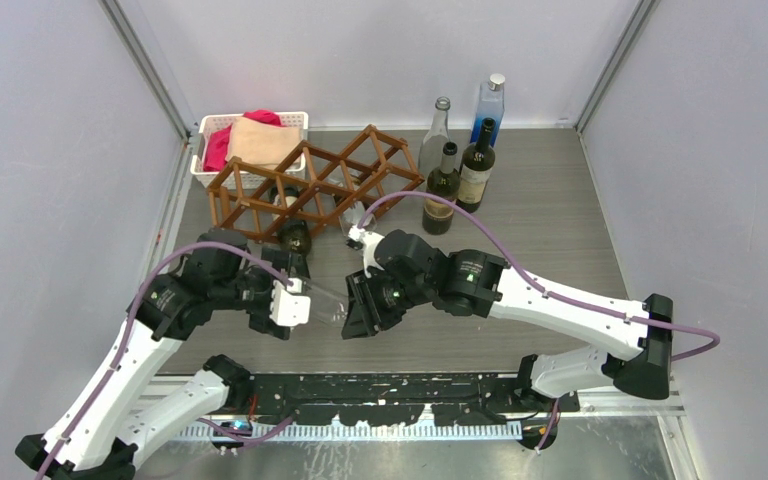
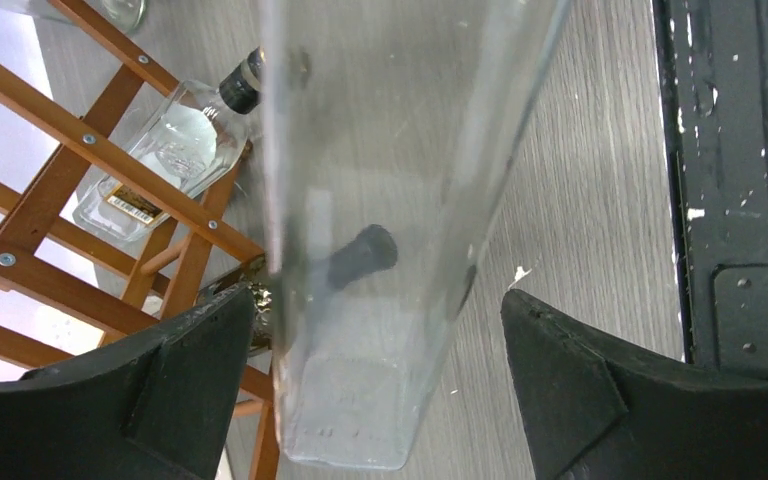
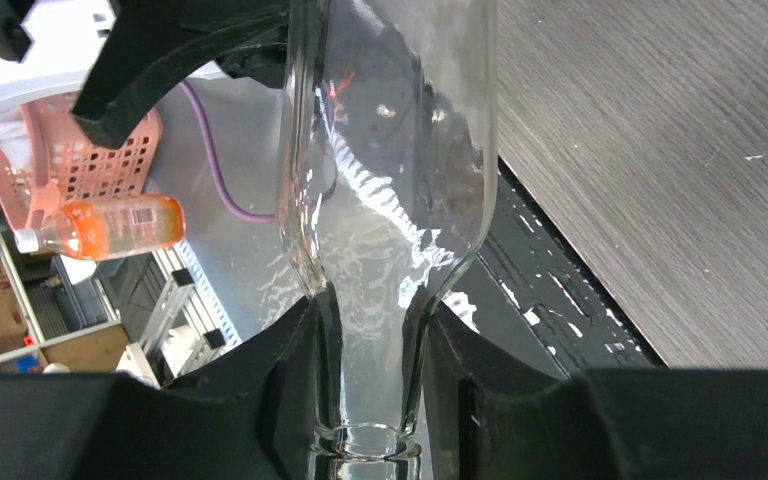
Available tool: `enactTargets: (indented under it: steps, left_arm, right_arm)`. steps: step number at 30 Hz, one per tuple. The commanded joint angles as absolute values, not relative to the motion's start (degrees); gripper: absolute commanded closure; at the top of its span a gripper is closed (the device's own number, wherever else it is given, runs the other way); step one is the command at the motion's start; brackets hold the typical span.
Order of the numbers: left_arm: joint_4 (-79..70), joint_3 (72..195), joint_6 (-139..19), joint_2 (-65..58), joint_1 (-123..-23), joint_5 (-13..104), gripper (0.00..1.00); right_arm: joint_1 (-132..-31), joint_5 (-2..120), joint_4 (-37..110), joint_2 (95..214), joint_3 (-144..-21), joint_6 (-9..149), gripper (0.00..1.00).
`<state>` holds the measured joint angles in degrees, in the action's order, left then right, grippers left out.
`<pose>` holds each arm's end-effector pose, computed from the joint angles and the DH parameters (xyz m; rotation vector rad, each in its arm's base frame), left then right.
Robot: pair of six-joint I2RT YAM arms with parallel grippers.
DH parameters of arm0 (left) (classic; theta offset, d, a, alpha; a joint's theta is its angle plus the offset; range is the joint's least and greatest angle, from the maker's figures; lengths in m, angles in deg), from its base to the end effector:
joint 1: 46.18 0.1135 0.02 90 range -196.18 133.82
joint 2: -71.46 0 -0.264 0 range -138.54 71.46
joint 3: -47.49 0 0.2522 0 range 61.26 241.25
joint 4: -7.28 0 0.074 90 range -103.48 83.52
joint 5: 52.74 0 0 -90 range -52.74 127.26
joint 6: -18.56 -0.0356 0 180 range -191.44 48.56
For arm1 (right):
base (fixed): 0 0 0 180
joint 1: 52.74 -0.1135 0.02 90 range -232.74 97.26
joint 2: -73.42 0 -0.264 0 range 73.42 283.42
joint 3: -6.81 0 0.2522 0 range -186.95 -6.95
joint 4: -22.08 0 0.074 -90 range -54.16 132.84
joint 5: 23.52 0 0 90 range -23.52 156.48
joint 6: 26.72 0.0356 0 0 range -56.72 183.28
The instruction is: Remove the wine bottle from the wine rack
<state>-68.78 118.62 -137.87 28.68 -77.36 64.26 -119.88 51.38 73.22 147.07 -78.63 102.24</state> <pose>0.0937 -0.0756 0.3344 1.8665 1.3506 -0.2562 0.0988 0.2583 0.3496 -0.7790 2.4440 1.1722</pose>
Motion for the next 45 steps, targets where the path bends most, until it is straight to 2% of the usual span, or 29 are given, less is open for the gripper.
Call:
enactTargets:
  steps: [1,7,12,14,15,16,17,21,23,29,34,39,45]
  left_arm:
    - [-70.3,117.8,-142.6,29.8,-77.6,64.8,0.13]
    - [-70.3,118.1,-142.8,28.6,-77.6,65.1,0.33]
    - [-67.3,118.2,-141.4,28.8,-77.6,65.4,0.77]
    - [-66.2,117.4,-142.0,29.6,-77.6,65.3,0.87]
    - [-65.8,117.0,-142.6,29.9,-77.6,65.2,0.92]
    - [-64.5,116.5,-142.6,30.4,-77.6,65.1,0.97]
    - [-62.9,116.0,-142.0,30.9,-77.6,64.9,1.0]
    - [-54.6,113.7,-137.5,33.5,-77.6,64.0,1.0]
    - [-49.3,112.6,-134.6,34.6,-77.6,63.1,1.0]
    - [-34.5,111.6,-124.3,35.1,-77.6,57.6,1.0]
    - [-27.6,113.8,-116.3,33.5,-77.6,52.8,1.0]
    - [-30.0,119.6,-103.4,31.2,-77.6,54.2,1.0]
    - [-33.3,125.9,-87.9,29.0,-77.6,65.3,1.0]
  right_arm:
    - [-120.0,48.8,66.6,146.2,-83.9,99.9,0.99]
    - [-120.1,48.2,66.1,146.0,-84.0,99.7,0.99]
    - [-120.0,48.3,64.3,145.9,-82.9,100.2,0.99]
    - [-120.0,48.9,63.4,145.6,-82.3,100.1,0.98]
    - [-120.1,49.4,63.3,145.5,-82.3,100.0,0.87]
    - [-120.0,50.0,63.5,145.5,-82.3,99.9,0.67]
    - [-120.0,50.8,63.9,145.3,-82.3,99.6,0.56]
    - [-120.0,55.7,65.5,143.5,-81.3,98.4,0.16]
    - [-120.0,58.7,66.0,142.1,-80.7,97.7,0.01]
    - [-120.0,74.2,66.9,135.4,-79.3,95.9,0.0]
    - [-120.0,82.3,59.2,126.8,-75.3,94.6,0.0]
    - [-120.1,81.8,55.0,126.1,-74.7,91.6,0.0]
    - [-120.0,78.5,48.5,129.3,-75.1,87.7,0.0]
